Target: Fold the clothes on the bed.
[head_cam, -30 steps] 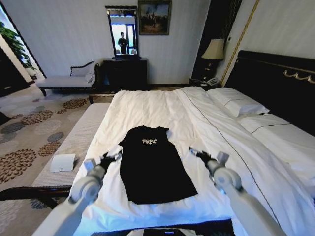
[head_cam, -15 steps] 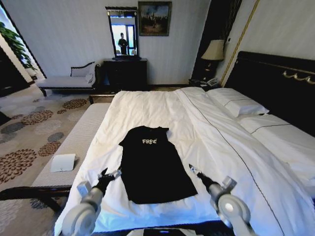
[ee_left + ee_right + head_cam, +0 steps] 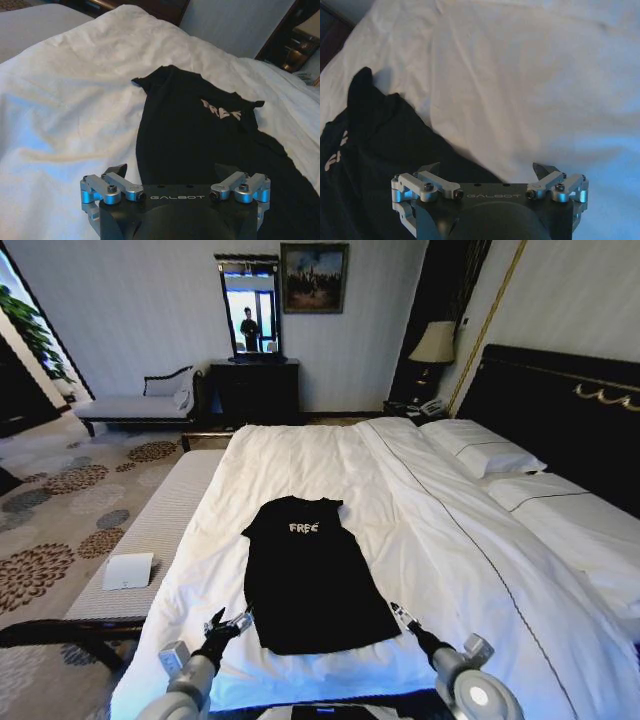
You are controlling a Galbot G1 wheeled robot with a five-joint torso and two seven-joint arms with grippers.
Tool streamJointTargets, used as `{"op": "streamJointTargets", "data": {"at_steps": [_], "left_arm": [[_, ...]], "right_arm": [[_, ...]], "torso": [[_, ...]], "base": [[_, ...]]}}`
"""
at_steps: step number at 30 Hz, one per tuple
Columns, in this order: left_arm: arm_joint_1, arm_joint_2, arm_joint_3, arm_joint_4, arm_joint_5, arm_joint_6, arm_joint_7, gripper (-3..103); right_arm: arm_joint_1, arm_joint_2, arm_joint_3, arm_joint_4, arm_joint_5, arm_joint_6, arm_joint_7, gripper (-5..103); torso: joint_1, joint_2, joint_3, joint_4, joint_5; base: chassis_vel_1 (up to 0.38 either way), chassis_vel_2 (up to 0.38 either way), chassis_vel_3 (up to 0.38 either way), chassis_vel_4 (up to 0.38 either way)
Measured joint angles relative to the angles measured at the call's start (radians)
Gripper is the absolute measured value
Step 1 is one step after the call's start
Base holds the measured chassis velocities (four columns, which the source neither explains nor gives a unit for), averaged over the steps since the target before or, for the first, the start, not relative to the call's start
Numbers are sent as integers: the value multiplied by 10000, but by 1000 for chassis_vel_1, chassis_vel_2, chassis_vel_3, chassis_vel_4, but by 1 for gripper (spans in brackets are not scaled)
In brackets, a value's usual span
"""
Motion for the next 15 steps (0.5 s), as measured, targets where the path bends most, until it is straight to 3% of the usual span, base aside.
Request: {"op": "streamJointTargets", "data": {"at_steps": [6,9,13,15], "left_arm": [[277,116,-261,-228,-111,-16,-6,100],[300,140,-359,-260,-195,-43,-16,97],[189,13,-499,-195,-343,-83,-115,100],[56,-31,-614,-161,-544,-79,-225,100]], "right_arm": [[20,364,152,-129,980,-297,193,100],[-45,482,170,-129,1065,-331,171,100],[-3,642,168,-182,1100,-340,106,101],[32,699,125,-236,1134,-365,104,95]], "torso": [[0,0,0,1,0],[1,0,0,0,-1],[0,0,0,0,-1],[0,0,0,0,-2]], "base": [[0,0,0,0],[0,0,0,0],[0,0,0,0],[0,0,0,0]]}}
